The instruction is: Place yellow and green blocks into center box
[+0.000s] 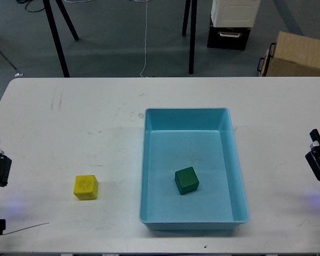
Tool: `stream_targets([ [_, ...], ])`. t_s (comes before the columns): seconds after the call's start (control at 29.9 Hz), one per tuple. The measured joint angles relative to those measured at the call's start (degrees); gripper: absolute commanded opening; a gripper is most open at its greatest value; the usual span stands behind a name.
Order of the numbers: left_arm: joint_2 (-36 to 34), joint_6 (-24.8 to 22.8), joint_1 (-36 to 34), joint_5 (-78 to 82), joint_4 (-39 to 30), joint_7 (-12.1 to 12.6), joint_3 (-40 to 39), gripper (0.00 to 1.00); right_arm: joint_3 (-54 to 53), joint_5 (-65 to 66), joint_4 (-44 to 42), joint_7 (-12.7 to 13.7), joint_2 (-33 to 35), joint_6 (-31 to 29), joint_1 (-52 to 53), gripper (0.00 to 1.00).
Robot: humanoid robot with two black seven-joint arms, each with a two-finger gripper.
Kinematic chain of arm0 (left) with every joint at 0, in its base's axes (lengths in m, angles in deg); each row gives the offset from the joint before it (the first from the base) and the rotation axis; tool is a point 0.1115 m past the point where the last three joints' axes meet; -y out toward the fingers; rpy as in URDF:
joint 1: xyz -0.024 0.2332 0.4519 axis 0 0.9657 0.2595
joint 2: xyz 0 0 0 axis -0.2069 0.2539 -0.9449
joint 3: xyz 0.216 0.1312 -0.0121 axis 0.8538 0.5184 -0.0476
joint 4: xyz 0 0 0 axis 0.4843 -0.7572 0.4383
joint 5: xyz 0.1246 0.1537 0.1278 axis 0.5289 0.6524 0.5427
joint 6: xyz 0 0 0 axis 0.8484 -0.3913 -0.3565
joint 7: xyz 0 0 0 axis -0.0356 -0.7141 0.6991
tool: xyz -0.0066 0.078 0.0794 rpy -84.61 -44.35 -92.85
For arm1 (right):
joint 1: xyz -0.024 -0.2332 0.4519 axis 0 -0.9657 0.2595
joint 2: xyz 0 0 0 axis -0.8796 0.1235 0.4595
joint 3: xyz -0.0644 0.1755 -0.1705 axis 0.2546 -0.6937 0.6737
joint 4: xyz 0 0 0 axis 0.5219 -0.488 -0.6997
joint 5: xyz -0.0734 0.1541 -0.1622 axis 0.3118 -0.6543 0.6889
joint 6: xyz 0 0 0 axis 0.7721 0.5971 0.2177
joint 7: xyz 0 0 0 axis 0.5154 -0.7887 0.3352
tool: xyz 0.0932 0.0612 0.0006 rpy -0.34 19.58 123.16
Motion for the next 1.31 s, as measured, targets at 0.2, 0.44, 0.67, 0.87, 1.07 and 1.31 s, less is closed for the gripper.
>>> stream_targets([
  [0.2,-21.8,0.0,0.0,2.6,-0.4,0.2,0.2,1.00,-0.4,1.2,0.1,0.0,-1.4,0.0,0.5,1.00],
  [0.44,-46.1,0.0,-1.2,9.9,-0.9,0.7,1.6,1.00,-0.6,1.3,0.1,0.1,-1.8,0.0,0.8,1.00],
  [0.67,-65.5,0.0,-7.1,17.1,-0.9,1.0,8.3,1.00,-0.6,1.8,0.1,0.1,-3.4,0.0,0.8,1.00],
  [0.87,-71.6,0.0,-7.5,26.6,-0.9,1.1,9.5,1.00,-0.6,3.8,0.1,0.1,-5.2,0.0,0.7,1.00],
  [1.07,-66.1,0.0,-7.4,35.5,-0.7,0.7,15.5,1.00,-1.0,4.0,0.2,0.1,-5.3,0.0,0.7,1.00],
  [1.31,-55.3,0.0,-11.5,44.0,0.8,0.6,22.3,1.00,-0.8,4.1,0.2,0.1,-5.2,0.0,0.9,1.00],
])
